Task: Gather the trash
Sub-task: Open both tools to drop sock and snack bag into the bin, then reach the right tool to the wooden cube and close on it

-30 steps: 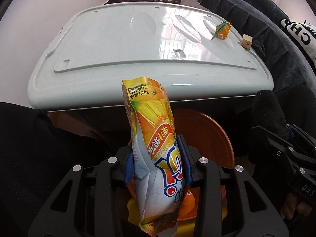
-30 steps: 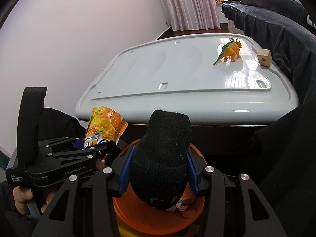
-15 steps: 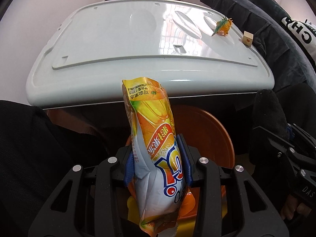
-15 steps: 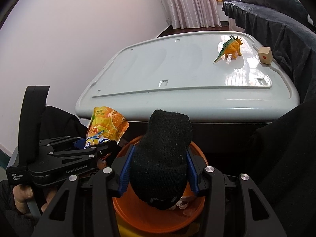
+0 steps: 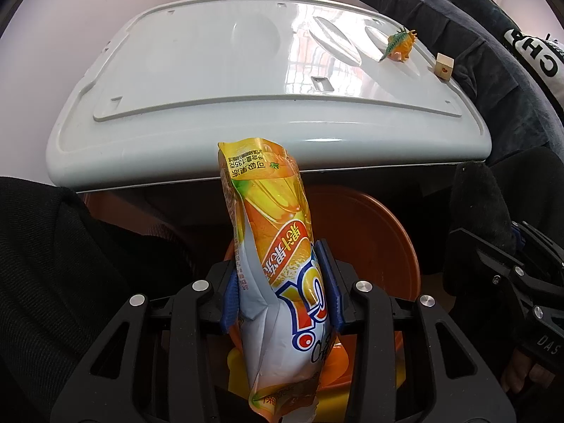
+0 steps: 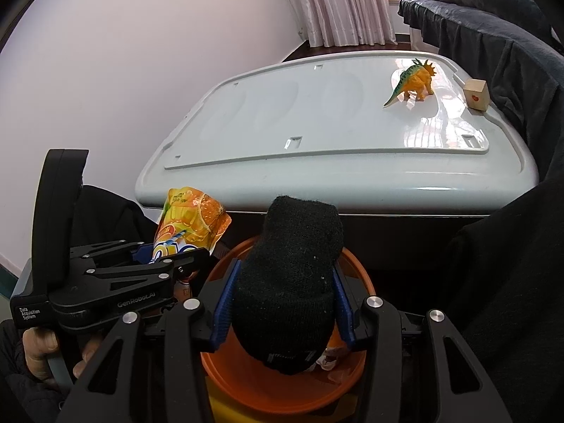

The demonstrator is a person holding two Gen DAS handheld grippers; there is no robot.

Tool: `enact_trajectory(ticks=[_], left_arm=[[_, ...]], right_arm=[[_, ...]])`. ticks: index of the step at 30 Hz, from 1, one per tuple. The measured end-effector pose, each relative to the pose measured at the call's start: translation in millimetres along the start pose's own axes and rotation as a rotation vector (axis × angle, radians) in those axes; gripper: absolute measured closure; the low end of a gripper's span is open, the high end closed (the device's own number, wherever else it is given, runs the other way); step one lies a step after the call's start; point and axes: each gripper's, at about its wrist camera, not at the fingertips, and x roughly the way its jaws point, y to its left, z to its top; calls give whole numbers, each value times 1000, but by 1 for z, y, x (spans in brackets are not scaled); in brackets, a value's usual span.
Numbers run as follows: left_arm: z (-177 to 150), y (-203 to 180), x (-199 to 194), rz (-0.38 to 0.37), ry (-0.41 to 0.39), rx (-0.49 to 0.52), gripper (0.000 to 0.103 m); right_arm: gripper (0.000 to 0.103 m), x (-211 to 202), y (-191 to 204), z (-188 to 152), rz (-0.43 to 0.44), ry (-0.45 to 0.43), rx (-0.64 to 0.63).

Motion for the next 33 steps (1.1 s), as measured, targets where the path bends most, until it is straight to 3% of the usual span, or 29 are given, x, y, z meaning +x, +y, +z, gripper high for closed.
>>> enact_trajectory(ticks=[6,8,9,10,23,27,31,33], left_arm=[[-1,-1,2,0,9,-2,64],[-1,-2,3,19,18,2,48],[-1,-1,3,38,20,-4,28],[0,0,1,44,12,-13,22],[1,17,-5,8,-3,-94,22],[6,15,-10,11,-31,-79,22],[17,14,-19,14,-90,-52,22],[25,13,-21,25,-139,-27,22]], right_arm=[[51,4,0,0,1,22,-2],[43,3,-1,0,-3,22,0],[41,2,-1,0,-7,14,0],[41,0,-1,1,-11,4,3],[39,-16,-23,13,-13,-67,85],[37,-26,-42,46,-41,-129,95],[34,-28,-81,112,-229,-202,45],[34,-21,-106,142,-240,-187,85]])
